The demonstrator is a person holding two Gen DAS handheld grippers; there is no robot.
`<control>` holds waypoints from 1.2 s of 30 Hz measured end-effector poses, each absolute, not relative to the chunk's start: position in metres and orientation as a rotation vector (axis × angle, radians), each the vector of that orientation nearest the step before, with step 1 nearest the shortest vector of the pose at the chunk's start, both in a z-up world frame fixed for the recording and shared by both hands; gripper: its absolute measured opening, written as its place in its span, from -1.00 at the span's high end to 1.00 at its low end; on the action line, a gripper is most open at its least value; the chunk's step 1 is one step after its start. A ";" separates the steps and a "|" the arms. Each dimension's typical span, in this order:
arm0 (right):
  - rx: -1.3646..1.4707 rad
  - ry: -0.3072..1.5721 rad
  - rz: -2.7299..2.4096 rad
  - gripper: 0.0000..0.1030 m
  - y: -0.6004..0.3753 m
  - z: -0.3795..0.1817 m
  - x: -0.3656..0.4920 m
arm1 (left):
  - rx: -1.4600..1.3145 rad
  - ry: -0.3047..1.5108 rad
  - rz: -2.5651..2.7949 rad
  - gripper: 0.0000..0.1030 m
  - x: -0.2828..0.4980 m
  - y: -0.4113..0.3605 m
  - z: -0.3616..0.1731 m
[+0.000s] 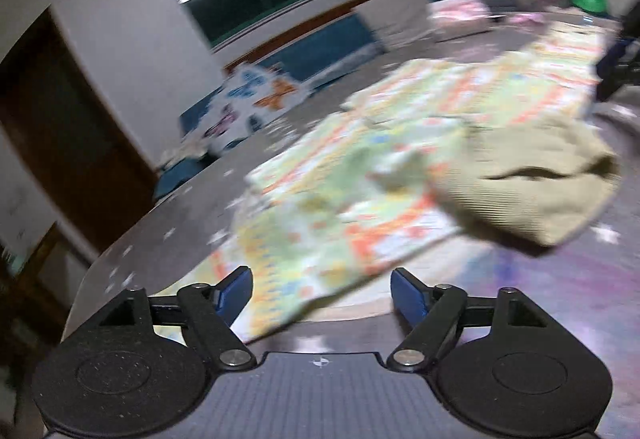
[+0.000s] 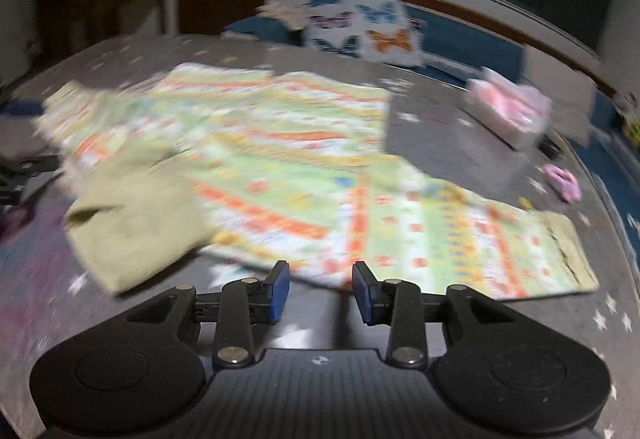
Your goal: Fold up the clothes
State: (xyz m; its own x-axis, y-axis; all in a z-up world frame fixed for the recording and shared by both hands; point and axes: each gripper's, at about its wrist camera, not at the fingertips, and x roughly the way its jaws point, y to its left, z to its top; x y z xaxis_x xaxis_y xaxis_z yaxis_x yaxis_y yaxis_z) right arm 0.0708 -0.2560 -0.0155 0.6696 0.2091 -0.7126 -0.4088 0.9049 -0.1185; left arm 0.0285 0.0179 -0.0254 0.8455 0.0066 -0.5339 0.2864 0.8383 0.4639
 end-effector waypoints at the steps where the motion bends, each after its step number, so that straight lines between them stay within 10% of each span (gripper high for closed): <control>1: -0.294 0.762 0.374 0.24 -0.250 -0.017 0.066 | 0.575 0.542 -0.171 -0.58 0.026 0.012 -0.028; 14: -0.417 0.646 0.555 0.08 -0.196 -0.024 0.034 | 0.628 0.435 -0.328 -0.55 0.008 -0.034 -0.033; 21: -0.360 0.632 0.609 0.18 -0.192 -0.017 0.038 | 0.537 0.429 -0.417 0.16 0.011 -0.038 -0.024; 27: -0.309 0.625 0.654 0.72 -0.190 -0.013 0.041 | 0.458 0.422 -0.492 0.78 0.013 -0.041 -0.017; 36: -0.317 0.632 0.664 0.79 -0.190 -0.013 0.036 | 0.522 0.409 -0.491 0.52 0.006 -0.036 -0.014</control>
